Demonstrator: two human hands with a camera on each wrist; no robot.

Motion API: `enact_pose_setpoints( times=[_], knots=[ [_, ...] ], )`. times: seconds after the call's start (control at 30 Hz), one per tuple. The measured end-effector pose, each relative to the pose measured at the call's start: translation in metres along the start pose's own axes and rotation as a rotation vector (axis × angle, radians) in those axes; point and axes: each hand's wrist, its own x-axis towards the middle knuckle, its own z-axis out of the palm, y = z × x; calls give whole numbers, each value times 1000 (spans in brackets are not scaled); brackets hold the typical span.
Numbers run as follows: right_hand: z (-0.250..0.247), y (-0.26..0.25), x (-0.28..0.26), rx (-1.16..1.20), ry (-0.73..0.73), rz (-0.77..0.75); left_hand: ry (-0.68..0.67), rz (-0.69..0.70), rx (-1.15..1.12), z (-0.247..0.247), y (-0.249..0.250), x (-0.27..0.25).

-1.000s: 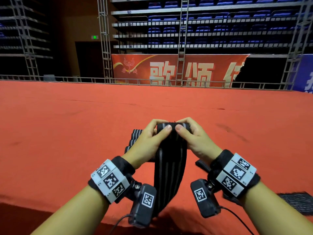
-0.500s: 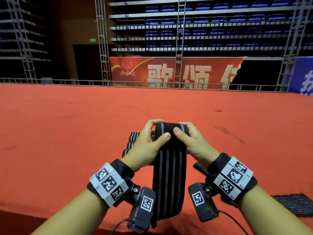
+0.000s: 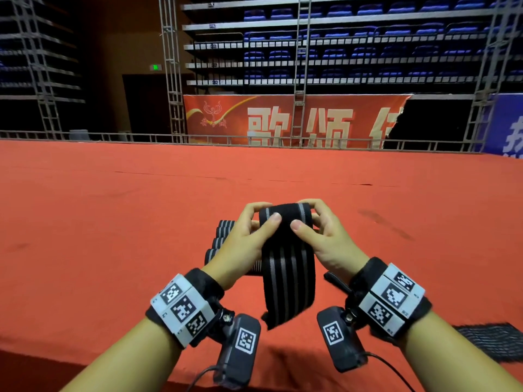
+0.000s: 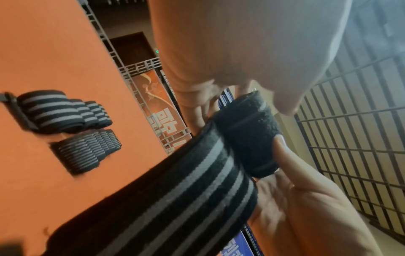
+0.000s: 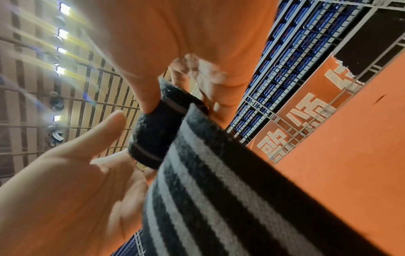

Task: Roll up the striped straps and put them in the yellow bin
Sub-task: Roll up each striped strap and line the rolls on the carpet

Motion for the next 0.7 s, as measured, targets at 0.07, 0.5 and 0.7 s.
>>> enact_pose_setpoints(
  times=[0.07,0.5,0.7],
  knots=[
    [2,1,-2,2,-23,16,8,-6,-1,-1,0,1],
    [6,8,1,114,72,176,-4,14,24,2,-2,-1],
    [3,12,1,20,139,105,-3,-101,-27,3,-10,0]
  ],
)
